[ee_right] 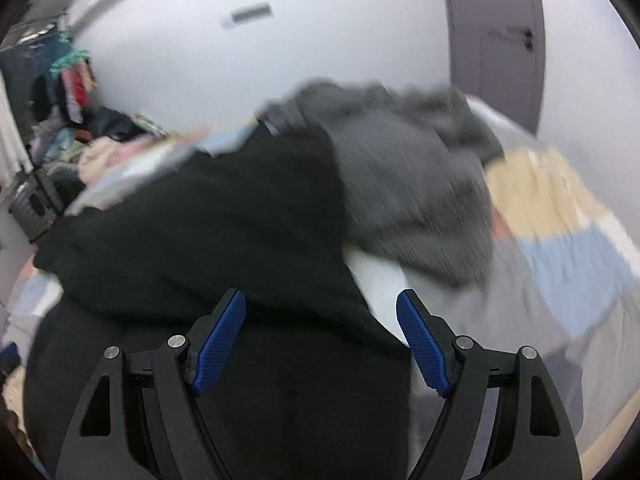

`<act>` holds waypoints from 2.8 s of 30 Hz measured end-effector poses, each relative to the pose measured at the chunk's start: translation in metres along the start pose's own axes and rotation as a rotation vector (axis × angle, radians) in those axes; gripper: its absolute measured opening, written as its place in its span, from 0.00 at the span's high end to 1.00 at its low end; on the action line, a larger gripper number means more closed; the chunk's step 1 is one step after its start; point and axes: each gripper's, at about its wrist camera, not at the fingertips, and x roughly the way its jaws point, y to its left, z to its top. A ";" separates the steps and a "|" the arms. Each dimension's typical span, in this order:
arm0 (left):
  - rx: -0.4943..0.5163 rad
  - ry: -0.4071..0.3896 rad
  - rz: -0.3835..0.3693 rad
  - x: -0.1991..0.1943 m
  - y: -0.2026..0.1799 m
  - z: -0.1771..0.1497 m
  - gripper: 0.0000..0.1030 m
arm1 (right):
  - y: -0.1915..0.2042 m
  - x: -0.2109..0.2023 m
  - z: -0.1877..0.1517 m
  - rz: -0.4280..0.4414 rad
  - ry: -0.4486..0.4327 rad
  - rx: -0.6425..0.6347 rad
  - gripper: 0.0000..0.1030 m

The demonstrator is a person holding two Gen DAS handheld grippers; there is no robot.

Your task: Fold large clothes

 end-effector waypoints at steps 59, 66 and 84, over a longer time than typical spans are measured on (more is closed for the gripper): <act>0.107 0.013 0.009 -0.012 -0.053 -0.013 0.00 | -0.022 -0.044 -0.135 0.376 0.638 -0.006 0.67; 0.102 0.035 -0.016 -0.013 -0.059 -0.016 0.00 | 0.013 -0.073 -0.129 0.359 0.650 -0.159 0.90; 0.079 0.051 -0.008 -0.029 -0.063 -0.009 0.00 | 0.001 -0.037 -0.130 0.358 0.733 -0.084 0.74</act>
